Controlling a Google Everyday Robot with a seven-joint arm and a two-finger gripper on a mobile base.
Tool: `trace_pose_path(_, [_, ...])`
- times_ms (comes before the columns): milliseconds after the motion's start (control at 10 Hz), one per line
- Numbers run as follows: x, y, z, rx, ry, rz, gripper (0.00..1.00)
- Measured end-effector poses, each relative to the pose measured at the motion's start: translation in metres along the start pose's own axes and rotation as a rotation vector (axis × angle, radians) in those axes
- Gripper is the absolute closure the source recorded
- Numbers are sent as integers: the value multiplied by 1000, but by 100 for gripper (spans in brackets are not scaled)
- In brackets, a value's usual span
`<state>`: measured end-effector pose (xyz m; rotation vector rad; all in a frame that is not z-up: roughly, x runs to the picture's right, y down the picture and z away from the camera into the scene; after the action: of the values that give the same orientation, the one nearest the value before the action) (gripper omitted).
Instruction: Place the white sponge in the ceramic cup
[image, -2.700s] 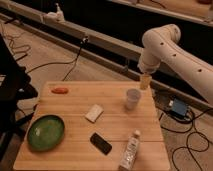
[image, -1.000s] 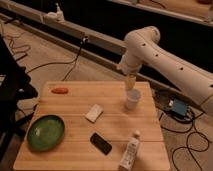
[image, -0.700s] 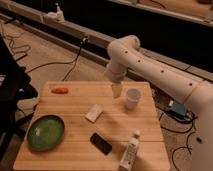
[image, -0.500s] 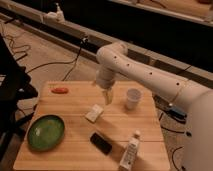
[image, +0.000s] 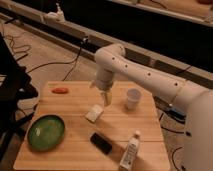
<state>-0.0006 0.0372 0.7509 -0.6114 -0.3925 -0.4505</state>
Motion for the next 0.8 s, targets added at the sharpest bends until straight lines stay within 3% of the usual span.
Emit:
trace_pose_path(100, [11, 8, 5, -7, 1, 27, 22])
trace_pose_path(400, [19, 13, 37, -8, -48, 64, 22])
trace_pose_path(800, [19, 5, 85, -9, -124, 48, 22])
